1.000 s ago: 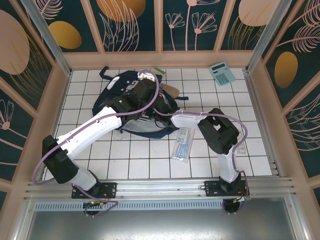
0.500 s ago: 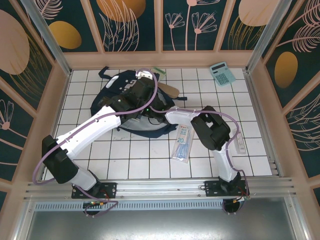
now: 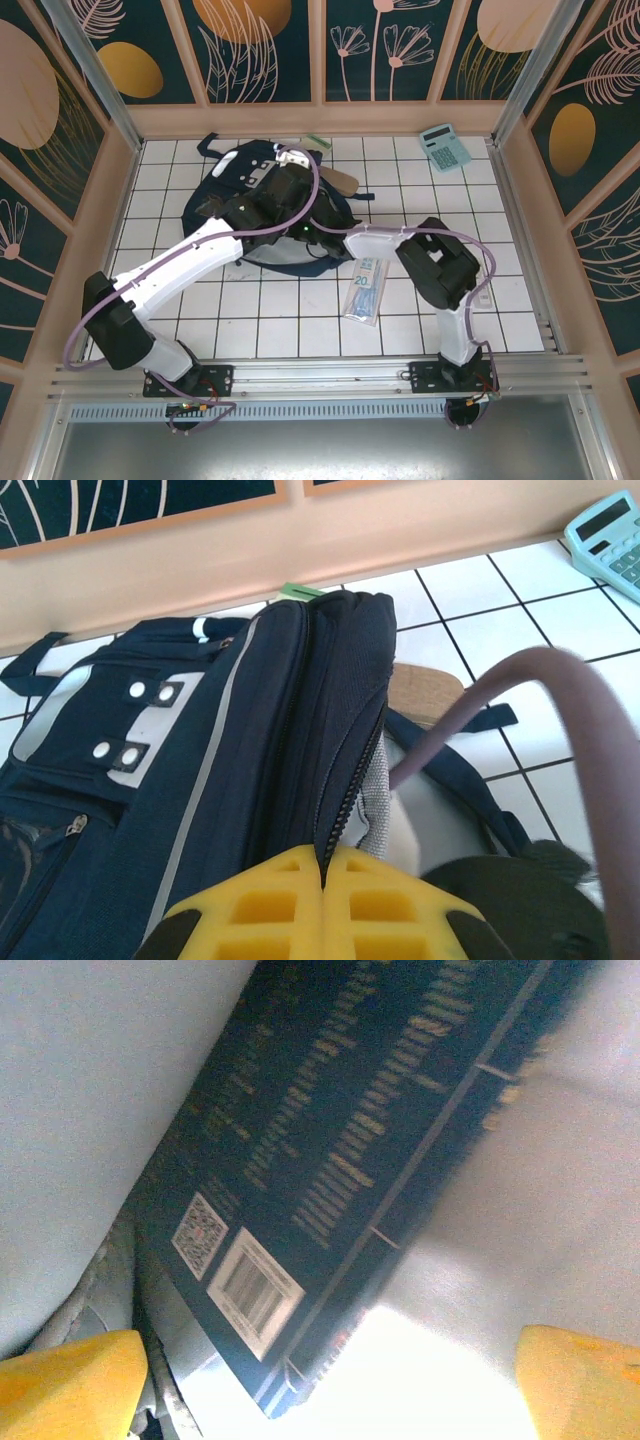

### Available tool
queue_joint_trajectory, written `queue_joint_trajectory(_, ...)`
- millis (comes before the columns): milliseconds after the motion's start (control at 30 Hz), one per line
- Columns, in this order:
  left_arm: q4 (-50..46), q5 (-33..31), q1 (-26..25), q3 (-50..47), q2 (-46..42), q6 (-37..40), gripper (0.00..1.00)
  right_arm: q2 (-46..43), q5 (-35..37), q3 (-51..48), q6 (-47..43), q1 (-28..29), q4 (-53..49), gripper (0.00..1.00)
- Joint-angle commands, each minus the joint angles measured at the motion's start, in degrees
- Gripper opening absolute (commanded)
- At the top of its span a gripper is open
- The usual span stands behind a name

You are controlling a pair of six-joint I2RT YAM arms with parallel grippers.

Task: Pack the student bag

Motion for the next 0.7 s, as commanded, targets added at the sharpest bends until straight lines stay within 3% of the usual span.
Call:
queue_joint_trajectory(0, 3.34, -3.54, -0.49, -2.03, -3.34, 0.61, 0.0, -7.42, 5.68, -3.22, -2.8, 0.35, -1.5, 0.96)
queue_joint_trajectory(300, 1.86, -7.06, 1.23, -8.9, -10.88, -1.06, 0.0, -18.99, 11.93, -13.84, -2.15, -2.49, -5.43, 0.94)
queue_joint_trajectory(467, 1.26, -8.0, 1.6, -11.5, -13.75, -2.06, 0.0, -25.81, 13.73, -18.28, -3.5, -4.58, -7.46, 0.87)
queue_joint_trajectory(667, 1.85, -7.64, 1.6, -12.77, -14.35, -3.16, 0.0, -29.1, 12.62, -19.28, -5.66, -11.25, -9.87, 0.74)
